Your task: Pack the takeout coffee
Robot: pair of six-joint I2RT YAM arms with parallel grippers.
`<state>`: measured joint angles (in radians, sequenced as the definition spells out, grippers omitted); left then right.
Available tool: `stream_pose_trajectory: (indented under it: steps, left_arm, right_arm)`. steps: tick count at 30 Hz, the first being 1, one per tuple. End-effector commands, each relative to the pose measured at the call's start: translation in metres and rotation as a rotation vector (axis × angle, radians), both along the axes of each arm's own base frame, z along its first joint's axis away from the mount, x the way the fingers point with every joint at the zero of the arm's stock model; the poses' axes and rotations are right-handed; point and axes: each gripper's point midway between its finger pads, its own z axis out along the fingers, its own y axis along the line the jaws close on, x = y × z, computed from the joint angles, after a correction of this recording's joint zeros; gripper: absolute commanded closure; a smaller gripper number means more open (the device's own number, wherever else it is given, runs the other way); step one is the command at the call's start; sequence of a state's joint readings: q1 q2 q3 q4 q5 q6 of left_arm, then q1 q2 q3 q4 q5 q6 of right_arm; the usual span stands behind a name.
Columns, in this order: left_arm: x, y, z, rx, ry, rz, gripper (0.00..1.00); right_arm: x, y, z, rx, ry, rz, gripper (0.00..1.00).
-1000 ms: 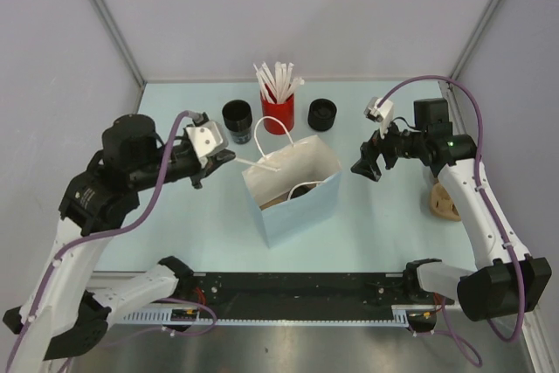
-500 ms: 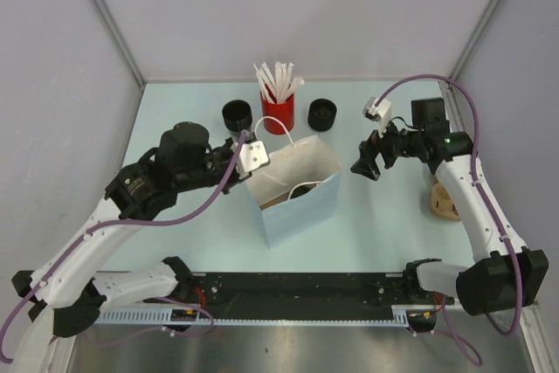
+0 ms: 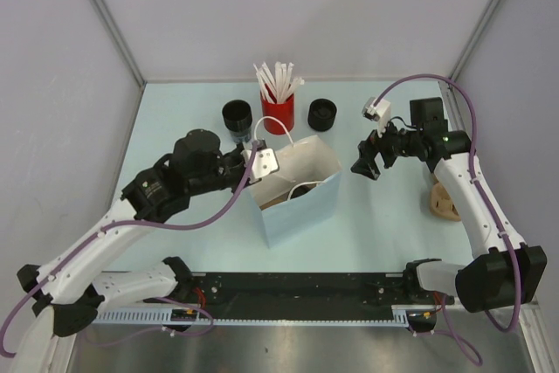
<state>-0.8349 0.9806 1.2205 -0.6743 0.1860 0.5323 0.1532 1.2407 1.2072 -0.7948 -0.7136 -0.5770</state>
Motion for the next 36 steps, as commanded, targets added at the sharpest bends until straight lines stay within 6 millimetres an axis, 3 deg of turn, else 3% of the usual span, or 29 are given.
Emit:
stream_pose_trajectory:
  steps: [1, 8, 19, 31, 36]
  left_arm:
    - [0.002, -0.012, 0.005, -0.026, -0.040, -0.028, 1.00]
    - [0.001, -0.019, -0.011, 0.022, -0.042, -0.039, 1.00]
    - [0.001, -0.022, -0.021, 0.054, -0.043, -0.045, 1.00]
    - [-0.005, -0.021, -0.035, 0.096, -0.060, -0.082, 0.96]
    - [-0.004, -0.020, -0.038, 0.103, -0.069, -0.077, 0.87]
  right_arm:
    - [0.004, -0.002, 0.001, -0.006, -0.019, -0.004, 0.00]
    - [0.003, -0.003, 0.000, -0.008, -0.017, -0.004, 0.00]
    - [0.003, -0.003, 0.002, -0.006, -0.022, -0.005, 0.00]
    - [0.002, -0.003, 0.002, -0.004, -0.020, -0.004, 0.00]
    - [0.003, -0.003, 0.001, -0.006, -0.021, -0.005, 0.00]
